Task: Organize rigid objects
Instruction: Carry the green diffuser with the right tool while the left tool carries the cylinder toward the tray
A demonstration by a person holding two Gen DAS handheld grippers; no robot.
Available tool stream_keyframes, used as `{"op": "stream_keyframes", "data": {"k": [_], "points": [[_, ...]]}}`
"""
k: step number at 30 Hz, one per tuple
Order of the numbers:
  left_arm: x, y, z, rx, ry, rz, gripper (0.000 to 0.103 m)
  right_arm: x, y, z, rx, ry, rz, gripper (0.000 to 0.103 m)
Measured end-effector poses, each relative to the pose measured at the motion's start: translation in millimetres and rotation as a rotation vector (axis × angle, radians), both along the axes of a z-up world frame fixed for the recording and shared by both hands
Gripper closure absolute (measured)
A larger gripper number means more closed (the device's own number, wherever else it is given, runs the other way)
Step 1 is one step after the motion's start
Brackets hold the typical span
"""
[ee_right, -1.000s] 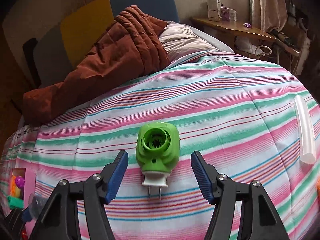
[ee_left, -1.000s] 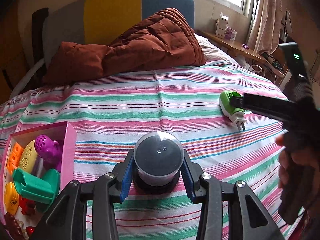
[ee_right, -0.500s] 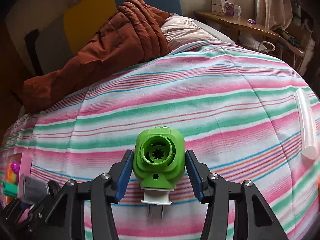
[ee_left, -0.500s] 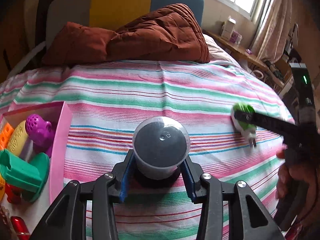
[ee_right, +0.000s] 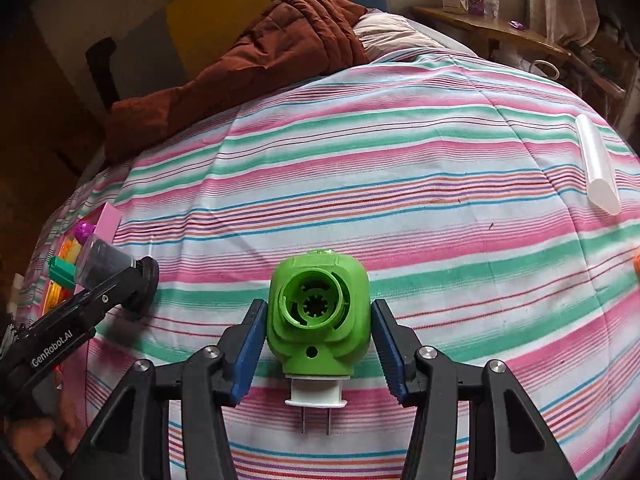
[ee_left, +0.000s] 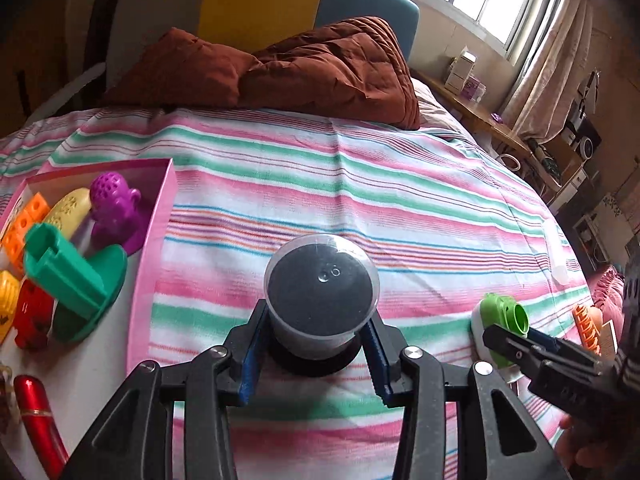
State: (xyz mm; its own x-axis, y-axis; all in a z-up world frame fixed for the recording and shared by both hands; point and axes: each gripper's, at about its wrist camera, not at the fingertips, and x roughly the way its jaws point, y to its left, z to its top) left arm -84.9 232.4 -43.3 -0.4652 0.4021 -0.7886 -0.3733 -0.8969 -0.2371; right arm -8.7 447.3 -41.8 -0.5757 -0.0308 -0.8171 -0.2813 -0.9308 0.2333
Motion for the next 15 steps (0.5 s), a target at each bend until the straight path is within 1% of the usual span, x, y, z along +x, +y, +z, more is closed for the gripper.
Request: {"op": "stream_keyframes", "data": {"k": [2,4,6,10,15], "points": [[6,-6,2,0.007,-0.002,0.003,0.059,6,-3,-3,-0.015,0.006,-0.013,0.05],[13,-12,4,0.02,-0.01,0.004,0.059,1,-5,0,-0.03,-0.007,0.01,0.05],[21,-18,7,0.032,-0.009,0.005,0.059,1,-5,1,-0.041,-0.001,0.006,0.05],[37,-30,21,0.046,0.022,-0.007,0.059,3,-8,3,-0.065,-0.002,0.019,0.05],[50,-54,45,0.071,0.064,-0.007,0.059,5,-17,17,-0.045,0.035,0.05,0.05]]}}
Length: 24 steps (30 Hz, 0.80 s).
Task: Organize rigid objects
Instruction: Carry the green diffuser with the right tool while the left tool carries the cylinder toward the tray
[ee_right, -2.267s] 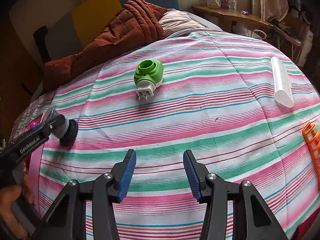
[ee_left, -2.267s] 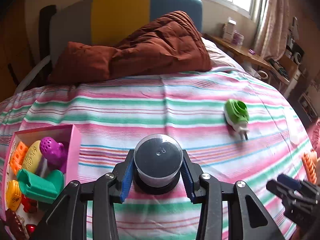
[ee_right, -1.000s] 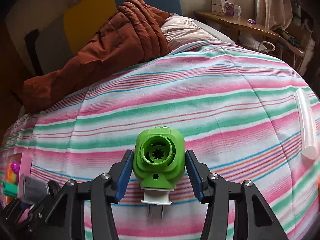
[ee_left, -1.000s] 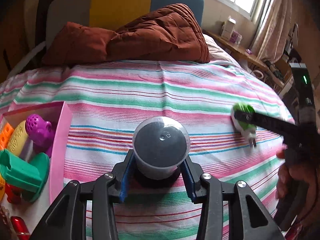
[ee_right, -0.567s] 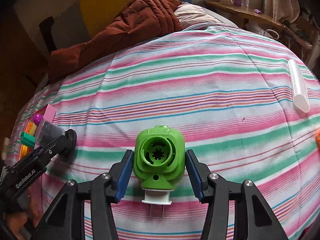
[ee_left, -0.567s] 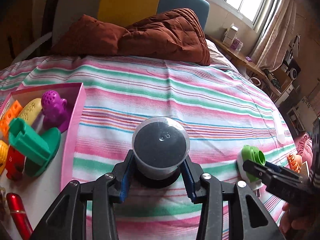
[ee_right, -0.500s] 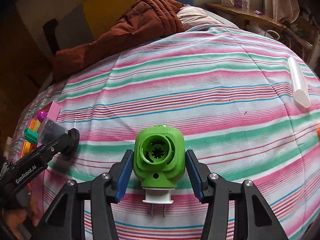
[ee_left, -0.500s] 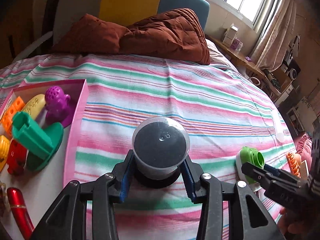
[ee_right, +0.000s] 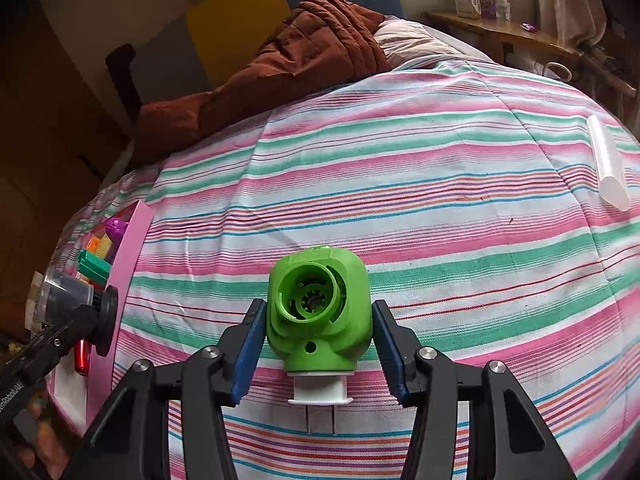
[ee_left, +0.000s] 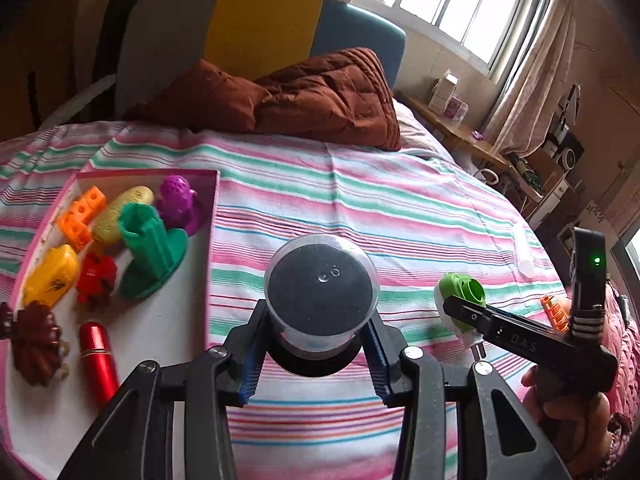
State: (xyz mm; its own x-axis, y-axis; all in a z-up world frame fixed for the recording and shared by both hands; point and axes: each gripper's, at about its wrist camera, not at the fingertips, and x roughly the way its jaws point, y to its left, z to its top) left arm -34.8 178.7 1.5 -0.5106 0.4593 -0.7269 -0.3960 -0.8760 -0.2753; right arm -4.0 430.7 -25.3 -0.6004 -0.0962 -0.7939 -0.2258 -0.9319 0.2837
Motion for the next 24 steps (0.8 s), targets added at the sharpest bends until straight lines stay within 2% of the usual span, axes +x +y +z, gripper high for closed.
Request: {"op": "stream_keyframes", "data": {"k": [8,20,24], "points": [[19,-57,25,-0.029,0.061,0.024,0.059,6,-22,24,-0.009,0.078,0.077,0.05],[40,-139,6,-0.145,0.028,0.071,0.059,14,-60,25,-0.009,0.1,0.188,0.05],[39,-158,-6,-0.157,-0.008,0.108,0.059,14,-66,25,-0.01,0.098,0.206,0.05]]}}
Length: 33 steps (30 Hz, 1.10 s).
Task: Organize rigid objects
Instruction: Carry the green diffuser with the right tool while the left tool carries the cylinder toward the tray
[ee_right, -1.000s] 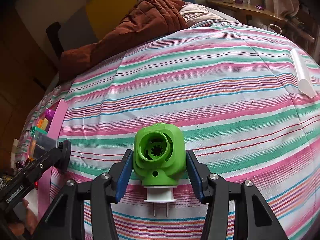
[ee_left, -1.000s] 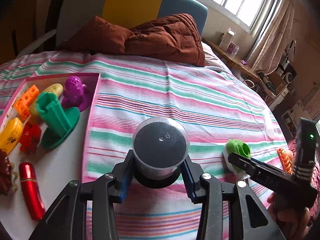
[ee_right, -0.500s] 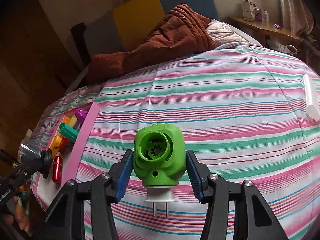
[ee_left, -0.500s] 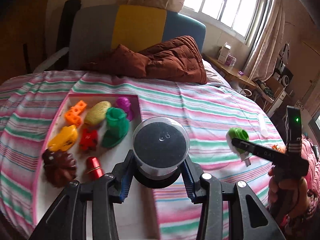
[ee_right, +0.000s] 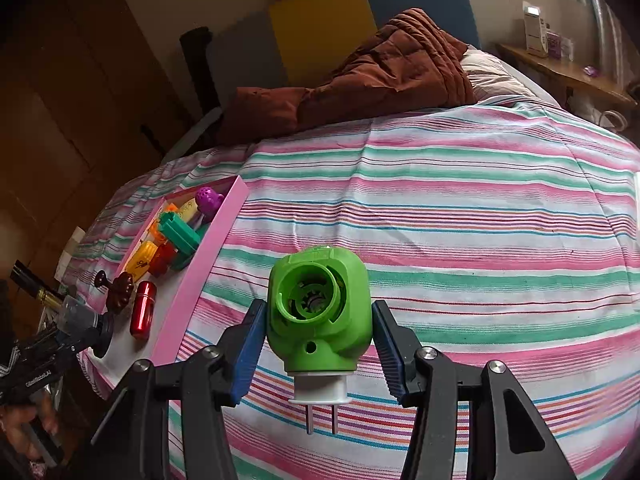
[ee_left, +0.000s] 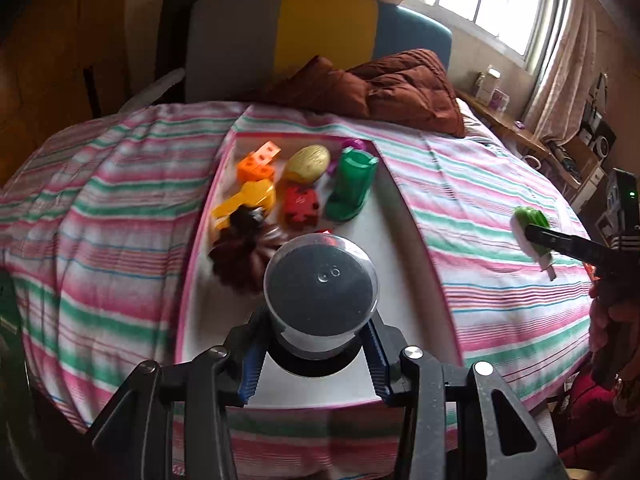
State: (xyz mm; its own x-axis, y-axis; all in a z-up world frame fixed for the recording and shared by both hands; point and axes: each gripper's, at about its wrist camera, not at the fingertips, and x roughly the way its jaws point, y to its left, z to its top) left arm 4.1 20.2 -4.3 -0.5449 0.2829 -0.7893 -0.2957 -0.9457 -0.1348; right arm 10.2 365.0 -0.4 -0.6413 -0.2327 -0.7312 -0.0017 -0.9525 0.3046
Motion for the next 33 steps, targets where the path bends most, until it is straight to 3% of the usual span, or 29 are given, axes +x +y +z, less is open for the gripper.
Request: {"op": "stream_keyframes", "data": {"k": [11,20,27,33], "points": [[-5,-11,-27,-0.036,-0.055,0.062,0.059,4,-19,1,-0.001,0.007,0.06,0.05],[-3,-17,-23,-0.028,-0.01,0.117,0.054,5,-28,-1,-0.002,0.002,0.088,0.05],[11,-29,5,0.065,0.118,0.156,0.054,8,-45,2,0.008,0.01,0.132,0.05],[13,-34,22,0.136,0.153,0.174,0.054,11,-70,7,-0.005,-0.001,0.179,0.05]]}}
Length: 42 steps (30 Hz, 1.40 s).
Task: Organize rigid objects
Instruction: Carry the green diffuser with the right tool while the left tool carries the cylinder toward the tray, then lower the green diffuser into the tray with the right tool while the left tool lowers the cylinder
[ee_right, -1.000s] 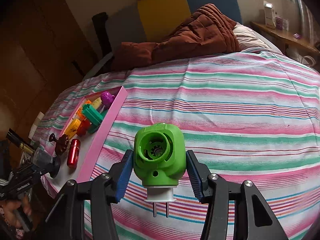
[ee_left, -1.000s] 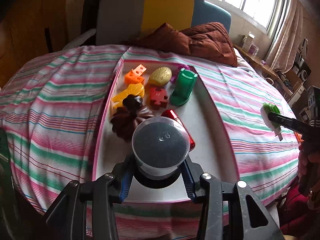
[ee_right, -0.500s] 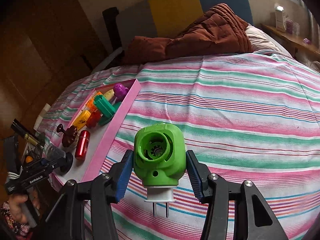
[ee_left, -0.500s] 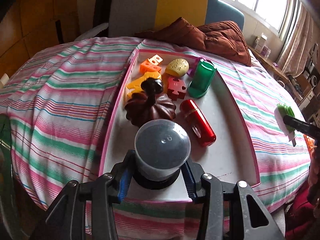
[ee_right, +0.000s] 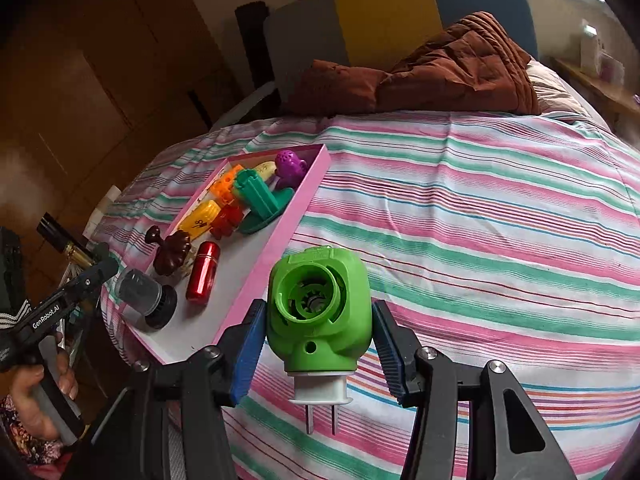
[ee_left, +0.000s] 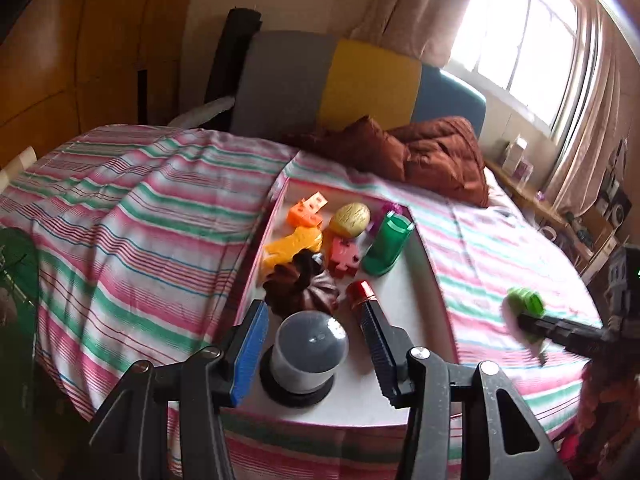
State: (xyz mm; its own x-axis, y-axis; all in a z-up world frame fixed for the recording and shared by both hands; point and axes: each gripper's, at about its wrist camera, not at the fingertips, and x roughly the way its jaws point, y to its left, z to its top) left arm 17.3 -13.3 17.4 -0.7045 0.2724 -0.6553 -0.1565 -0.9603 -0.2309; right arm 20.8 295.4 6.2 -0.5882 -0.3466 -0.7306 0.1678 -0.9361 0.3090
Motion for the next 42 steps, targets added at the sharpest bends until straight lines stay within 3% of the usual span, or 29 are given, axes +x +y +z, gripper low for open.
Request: {"op": "stream_keyframes", "data": {"k": [6,15,19,28,35,42], "points": [[-1,-1,7,0.068,-0.006,-0.02,0.054,-3,-39,7,-0.014,-0.009,0.055,0.05],[3,1,6,0.073,-0.01,-0.026,0.054,-25,-100,9,0.035,-0.033,0.091,0.05],[2,-6,4,0.08,-0.03,0.001,0.054,-35,-120,6,0.103,-0.034,0.067,0.05],[3,-15,5,0.058,-0.024,0.056,0.054,-48,-137,-6,0.216,-0.039,0.007,0.05],[0,-15,7,0.032,-0.049,0.074,0.054,-52,-140,-14,0.224,-0.06,-0.013,0.05],[3,-17,15,0.021,-0.013,0.102,0.053,-50,-140,-18,0.218,-0.068,-0.036,0.05]]}}
